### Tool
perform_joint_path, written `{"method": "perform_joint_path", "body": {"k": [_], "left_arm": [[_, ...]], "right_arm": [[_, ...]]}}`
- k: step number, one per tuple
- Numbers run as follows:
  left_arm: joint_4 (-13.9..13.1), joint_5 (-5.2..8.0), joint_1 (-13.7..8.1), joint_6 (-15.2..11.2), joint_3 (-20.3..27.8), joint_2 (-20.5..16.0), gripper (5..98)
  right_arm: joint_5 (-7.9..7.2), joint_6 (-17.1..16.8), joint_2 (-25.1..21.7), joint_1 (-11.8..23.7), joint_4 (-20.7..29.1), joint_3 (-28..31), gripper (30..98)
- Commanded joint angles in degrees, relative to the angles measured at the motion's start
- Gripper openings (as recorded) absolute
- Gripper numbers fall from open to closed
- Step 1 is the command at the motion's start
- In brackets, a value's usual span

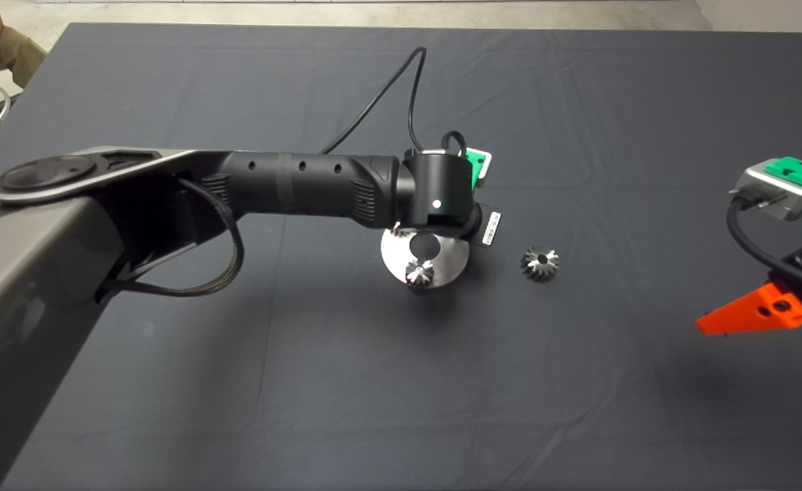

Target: Remove an incorrectly installed larger gear and replace it with the correct smaller gear

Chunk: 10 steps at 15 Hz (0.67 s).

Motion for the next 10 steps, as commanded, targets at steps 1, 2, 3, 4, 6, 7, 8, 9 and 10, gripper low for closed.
{"method": "perform_joint_path", "body": {"k": [1, 2, 3, 4, 6, 7, 8, 9, 10], "left_arm": [[1.0, -0.31, 0.4, 0.0, 0.5, 0.1, 29.9], [1.0, -0.29, 0.2, -0.1, 0.7, 0.1, 29.9], [1.0, -0.05, 0.1, -0.1, 1.2, 0.1, 29.9], [1.0, 0.01, 0.1, -0.1, 1.3, 0.1, 29.9], [1.0, 0.13, 0.1, -0.1, 1.4, 0.0, 29.9], [1.0, 0.13, 0.1, -0.1, 1.4, 0.0, 29.9], [1.0, 0.13, 0.1, 0.0, 1.4, 0.0, 29.9], [1.0, 0.13, 0.1, 0.0, 1.4, 0.0, 29.9], [1.0, 0.13, 0.1, 0.0, 1.3, 0.0, 29.9]], "right_arm": [[-0.08, 0.1, 0.1, 1.1, 1.7, 0.1, 97.7], [-0.08, 0.2, 0.1, 1.1, 1.7, 0.1, 97.7], [-0.08, 0.2, 0.1, 1.1, 1.7, 0.1, 97.7], [-0.08, 0.1, 0.1, 1.1, 1.7, 0.1, 97.7], [-0.08, 0.1, 0.0, 1.1, 1.7, 0.1, 97.7], [-0.08, 0.2, 0.0, 1.1, 1.7, 0.1, 97.7], [-0.08, 0.1, 0.1, 1.1, 1.7, 0.1, 97.7], [-0.08, 0.2, 0.1, 1.1, 1.7, 0.1, 97.7], [-0.08, 0.2, 0.0, 1.1, 1.7, 0.1, 97.7]]}}
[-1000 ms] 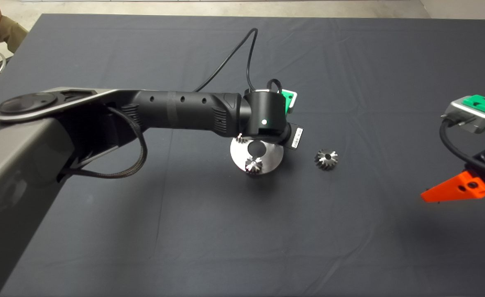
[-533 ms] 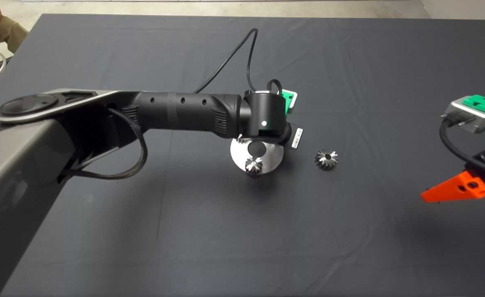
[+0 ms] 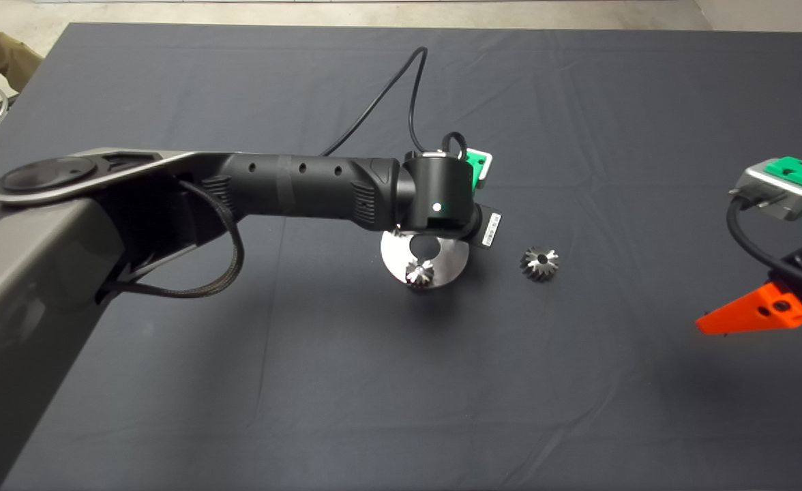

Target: Remove an incorrectly installed larger gear and replace it with the correct smaller gear

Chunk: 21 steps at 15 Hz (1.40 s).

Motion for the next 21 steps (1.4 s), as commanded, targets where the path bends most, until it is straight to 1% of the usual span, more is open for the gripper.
{"method": "perform_joint_path", "body": {"k": [1, 3, 5, 7, 10, 11, 13, 16, 19, 21], "left_arm": [[0.5, -0.26, 0.0, 0.0, 0.8, 0.0, 29.9], [0.5, 0.27, 0.0, 0.2, 0.8, 0.0, 29.9], [0.5, 1.23, 0.0, 0.2, 0.8, 0.0, 29.9], [0.5, 1.45, 0.1, 0.3, 0.4, 0.0, 29.9], [0.5, 2.99, 0.2, 2.1, 0.2, 0.0, 29.7], [0.4, 3.17, 0.2, 2.4, 0.1, 0.0, 29.7], [0.4, 2.99, 0.2, 2.4, 0.0, 0.0, 29.6], [0.3, 3.08, 0.0, 2.3, -0.4, 0.0, 29.6], [0.0, 3.61, 0.0, 2.3, -1.2, 0.0, 29.6], [0.0, 3.52, 0.0, 2.4, -0.8, 0.0, 29.6]], "right_arm": [[-0.08, 0.2, 0.0, 1.1, 1.7, 0.1, 97.7], [-0.08, 0.2, 0.0, 1.1, 1.7, 0.1, 97.7], [0.01, 0.2, 0.1, 1.1, 1.7, 0.1, 97.7], [0.01, 0.2, 0.1, 1.1, 1.7, 0.1, 97.7], [0.01, 0.2, 0.0, 1.1, 1.7, 0.1, 97.7], [0.01, 0.2, 0.2, 1.1, 1.7, 0.1, 97.7], [0.01, 0.2, 0.0, 1.1, 1.6, 0.1, 97.7], [0.01, 0.2, -0.1, 1.1, 1.7, 0.1, 97.7], [0.03, 0.2, 0.2, 1.1, 1.6, 0.1, 97.7], [0.01, 0.2, 0.2, 1.1, 1.6, 0.1, 97.7]]}}
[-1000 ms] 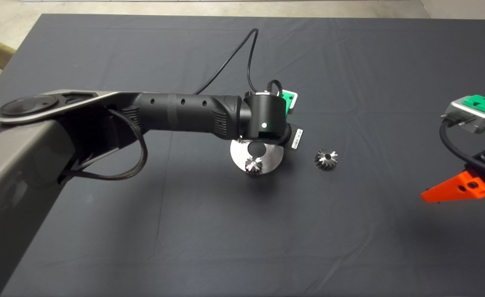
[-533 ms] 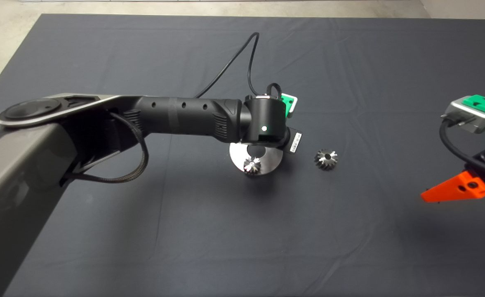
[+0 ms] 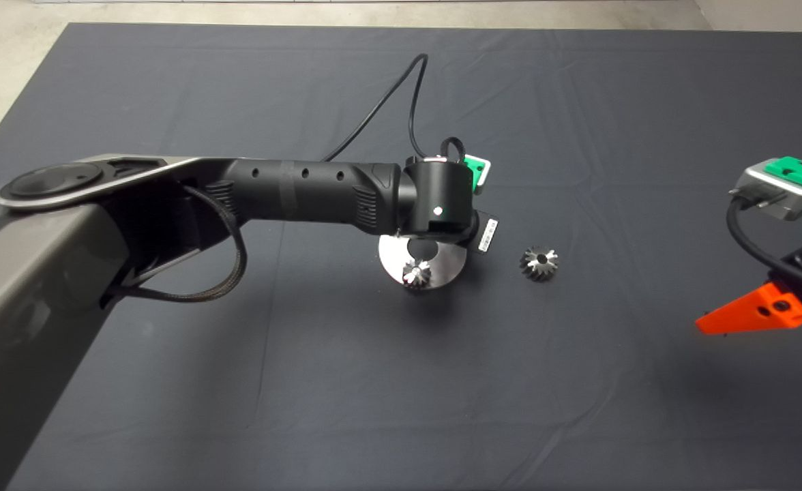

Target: Remove an incorrectly installed larger gear and replace it with the correct smaller gear

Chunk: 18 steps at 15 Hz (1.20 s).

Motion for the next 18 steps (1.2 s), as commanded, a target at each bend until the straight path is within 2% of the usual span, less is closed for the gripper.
{"method": "perform_joint_path", "body": {"k": [1, 8, 15, 18], "left_arm": [[0.3, 1.64, -0.9, 0.3, 0.1, -0.1, 29.6], [0.1, 2.08, -1.0, -0.3, 1.2, -0.1, 32.2], [0.1, 2.34, -0.9, -0.7, 0.1, -0.1, 39.2], [0.1, 3.4, -1.0, -0.7, 0.0, -0.1, 44.0]], "right_arm": [[-0.02, 0.2, 0.0, 1.1, 1.7, 0.1, 97.7], [-0.02, 0.2, -0.1, 1.1, 1.6, 0.1, 97.7], [-0.01, 0.2, 0.1, 1.0, 1.7, 0.3, 97.7], [-0.02, 0.2, 0.3, 1.0, 1.7, 0.3, 97.7]]}}
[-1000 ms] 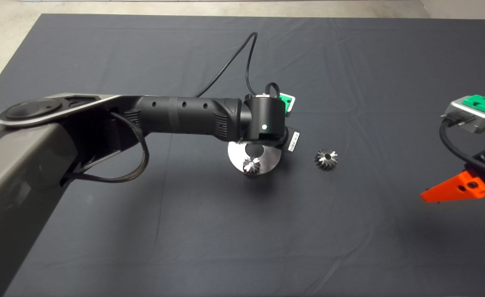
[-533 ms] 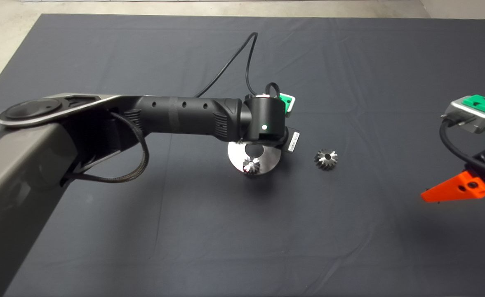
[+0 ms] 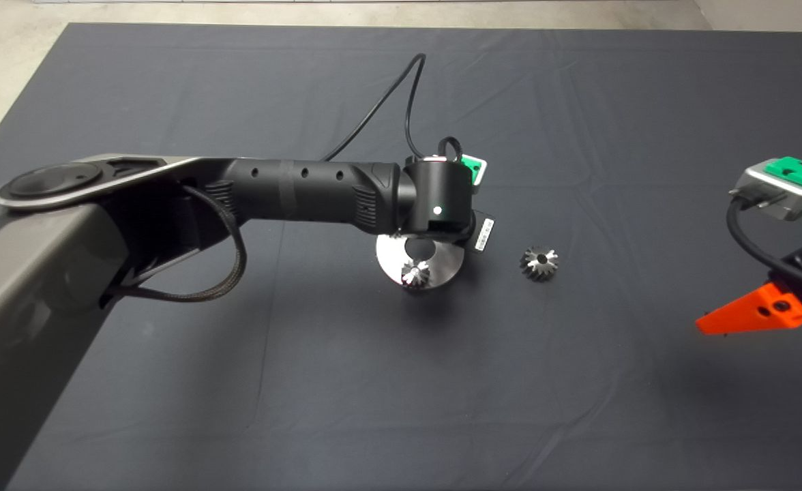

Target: Remove an incorrectly installed larger gear and replace it with the correct smaller gear

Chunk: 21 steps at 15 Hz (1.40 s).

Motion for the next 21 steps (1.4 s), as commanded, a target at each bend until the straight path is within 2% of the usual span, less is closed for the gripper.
{"method": "perform_joint_path", "body": {"k": [1, 3, 4, 5, 6, 7, 8, 9, 10, 11, 12, 13, 14, 17, 18, 19, 21], "left_arm": [[0.2, 2.05, -1.0, -0.3, -0.2, -0.1, 44.5], [0.1, 2.14, -1.7, -0.2, -0.1, -0.1, 48.6], [-1.5, 2.81, -4.2, -0.2, 0.1, -0.1, 48.6], [-6.9, 4.15, -8.3, -0.3, 0.5, -0.1, 48.6], [-14.1, 5.84, -13.2, -0.6, 1.3, -0.5, 51.5], [-20.2, 7.11, -18.3, -0.8, 4.4, -1.3, 54.0], [-26.3, 7.78, -23.3, -0.8, 8.2, -3.2, 53.9], [-32.0, 8.36, -26.4, -0.8, 11.4, -5.6, 54.3], [-36.6, 9.27, -27.8, -0.8, 13.7, -8.4, 57.1], [-40.0, 10.19, -27.8, -0.8, 17.4, -13.5, 58.4], [-42.1, 10.05, -27.8, -1.5, 25.1, -20.3, 58.6], [-43.0, 10.02, -27.8, -3.0, 31.4, -25.1, 61.9], [-43.9, 9.84, -27.9, -5.2, 38.7, -31.7, 63.3], [-50.7, 10.04, -28.0, -6.9, 53.8, -43.5, 68.5], [-52.7, 10.21, -27.9, -8.0, 55.4, -46.7, 68.7], [-53.3, 10.03, -28.0, -8.3, 57.2, -49.8, 68.7], [-53.3, 9.85, -28.0, -8.3, 57.4, -52.0, 73.3]], "right_arm": [[-0.04, 0.1, 0.3, 1.1, 1.7, 0.2, 97.7], [-0.04, 0.2, 0.2, 1.0, 1.7, 0.1, 97.7], [-0.04, 0.2, 0.2, 1.1, 1.7, 0.1, 97.7], [-0.04, 0.2, 0.2, 1.0, 1.7, 0.1, 97.7], [-0.04, 0.1, -0.1, 1.0, 1.7, 0.2, 97.7], [-0.04, 0.2, -0.2, 1.0, 1.7, 0.3, 97.7], [-0.04, 0.2, -0.2, 1.0, 1.7, 0.3, 97.7], [0.04, 0.3, -0.1, 1.0, 1.7, 0.3, 97.7], [0.04, 0.3, -0.1, 1.0, 1.7, 0.3, 97.7], [0.28, 0.3, -0.2, 1.0, 1.7, 0.3, 97.7], [0.65, 0.4, -0.3, 1.0, 1.7, 0.6, 97.7], [0.76, 0.4, -0.3, 1.0, 1.7, 0.8, 97.7], [1.0, 0.4, -0.3, 1.0, 1.6, 0.9, 97.7], [4.29, 0.4, -1.1, 0.9, 2.0, 1.2, 97.7], [4.53, 0.3, -2.0, 0.8, 1.8, 1.2, 97.7], [4.6, 0.3, -2.2, 0.8, 1.9, 1.5, 97.7], [4.53, 0.4, -2.7, 0.8, 1.8, 2.7, 97.7]]}}
